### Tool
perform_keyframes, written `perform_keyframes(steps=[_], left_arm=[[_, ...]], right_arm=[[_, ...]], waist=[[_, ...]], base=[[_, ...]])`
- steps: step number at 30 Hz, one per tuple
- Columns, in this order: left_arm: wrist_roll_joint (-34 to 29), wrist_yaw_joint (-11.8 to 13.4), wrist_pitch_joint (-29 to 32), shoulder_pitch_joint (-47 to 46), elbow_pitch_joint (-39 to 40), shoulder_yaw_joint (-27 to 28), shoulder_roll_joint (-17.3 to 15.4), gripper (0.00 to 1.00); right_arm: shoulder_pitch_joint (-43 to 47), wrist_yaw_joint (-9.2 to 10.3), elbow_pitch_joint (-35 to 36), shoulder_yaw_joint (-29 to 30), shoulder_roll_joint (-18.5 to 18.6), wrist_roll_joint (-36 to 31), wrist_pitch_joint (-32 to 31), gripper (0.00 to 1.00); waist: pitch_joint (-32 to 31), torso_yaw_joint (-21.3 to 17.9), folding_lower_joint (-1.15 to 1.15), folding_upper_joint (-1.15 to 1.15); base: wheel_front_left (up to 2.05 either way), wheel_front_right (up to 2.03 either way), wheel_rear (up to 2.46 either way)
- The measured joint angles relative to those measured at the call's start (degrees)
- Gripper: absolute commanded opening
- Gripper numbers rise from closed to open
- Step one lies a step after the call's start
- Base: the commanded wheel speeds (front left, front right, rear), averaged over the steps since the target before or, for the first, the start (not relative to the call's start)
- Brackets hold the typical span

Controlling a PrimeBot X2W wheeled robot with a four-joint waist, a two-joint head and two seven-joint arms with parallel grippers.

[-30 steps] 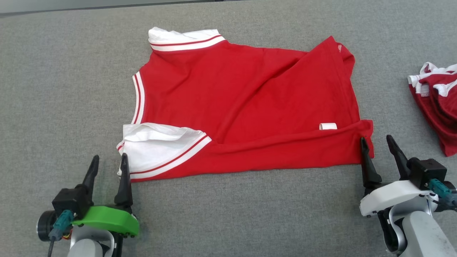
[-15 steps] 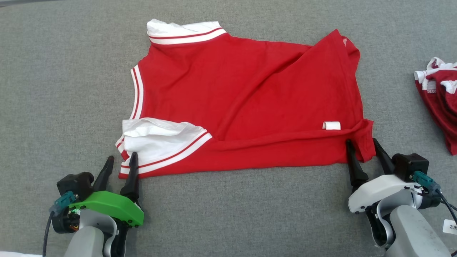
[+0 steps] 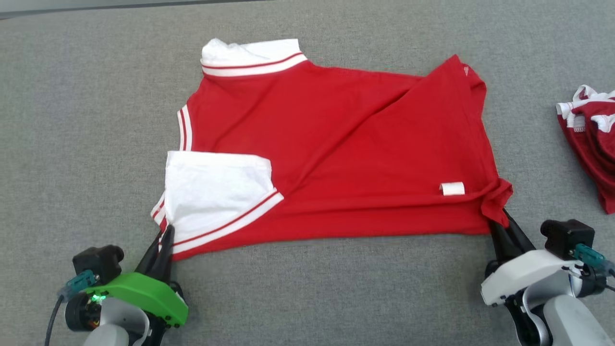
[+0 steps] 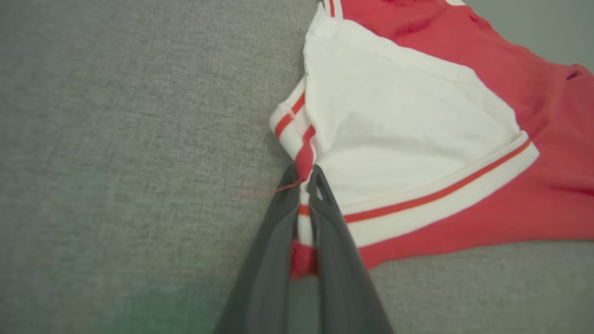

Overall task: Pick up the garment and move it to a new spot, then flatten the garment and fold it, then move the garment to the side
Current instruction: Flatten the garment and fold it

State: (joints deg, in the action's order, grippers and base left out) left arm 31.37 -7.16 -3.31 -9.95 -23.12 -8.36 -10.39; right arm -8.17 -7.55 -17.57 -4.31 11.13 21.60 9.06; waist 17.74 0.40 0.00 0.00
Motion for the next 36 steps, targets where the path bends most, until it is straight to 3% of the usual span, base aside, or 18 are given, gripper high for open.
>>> perform_keyframes(steps=[5, 10, 14, 15, 16, 17, 18, 29, 36], left_arm=[[0.19, 2.67, 3.42, 6.25, 8.39, 0.6, -1.48, 0.0], [0.8, 6.27, 7.39, 13.85, 17.27, 0.83, -1.65, 0.0], [1.54, 7.64, 10.2, 17.71, 20.87, 0.33, -1.46, 0.0], [1.79, 7.67, 10.4, 17.88, 21.11, 0.07, -1.32, 0.1], [1.8, 7.69, 10.56, 17.83, 21.18, -0.18, -1.19, 0.1], [1.71, 7.76, 10.56, 17.77, 21.16, -0.45, -1.18, 0.84], [1.62, 7.89, 10.23, 17.71, 21.21, -0.58, -0.88, 1.0], [-5.39, 9.56, -5.03, 10.27, 22.2, -0.36, 1.19, 1.0], [-8.43, 10.18, -7.97, 5.33, 21.63, -0.29, 0.26, 1.0]], right_arm=[[6.07, -0.02, 6.46, 2.94, -0.01, -0.04, -3.94, 0.0], [13.35, -0.02, 12.14, 5.99, -2.52, -0.59, -9.32, 0.0], [15.91, -0.01, 14.11, 7.4, -3.85, -1.15, -11.69, 0.0], [15.9, -0.01, 14.12, 7.61, -4.13, -1.27, -12.11, 0.41], [15.76, -0.01, 14.15, 7.77, -4.32, -1.64, -12.17, 0.41], [15.6, 0.0, 14.11, 7.93, -4.45, -1.87, -12.17, 1.0], [15.39, 0.01, 13.97, 8.17, -4.5, -2.2, -12.18, 1.0], [9.54, 0.02, 19.11, 13.57, -5.76, -8.25, -5.12, 1.0], [6.39, 0.02, 20.5, 13.54, -6.27, -9.75, -4.24, 1.0]], waist=[[-0.95, 0.31, 0.0, 0.0], [-2.04, 0.65, 0.0, 0.0], [-2.58, 0.65, 0.0, 0.0], [-2.65, 0.61, 0.0, 0.0], [-2.7, 0.61, 0.0, 0.0], [-2.75, 0.59, 0.0, 0.0], [-2.79, 0.57, 0.0, 0.0], [-3.02, 0.34, 0.0, 0.0], [-3.8, -0.09, 0.0, 0.0]], base=[[0.0, 0.0, 0.0], [0.0, 0.0, 0.0], [0.0, 0.0, 0.0], [0.0, 0.0, 0.0], [0.0, 0.0, 0.0], [0.0, 0.0, 0.0], [0.0, 0.0, 0.0], [0.0, 0.0, 0.0], [0.0, 0.0, 0.0]])
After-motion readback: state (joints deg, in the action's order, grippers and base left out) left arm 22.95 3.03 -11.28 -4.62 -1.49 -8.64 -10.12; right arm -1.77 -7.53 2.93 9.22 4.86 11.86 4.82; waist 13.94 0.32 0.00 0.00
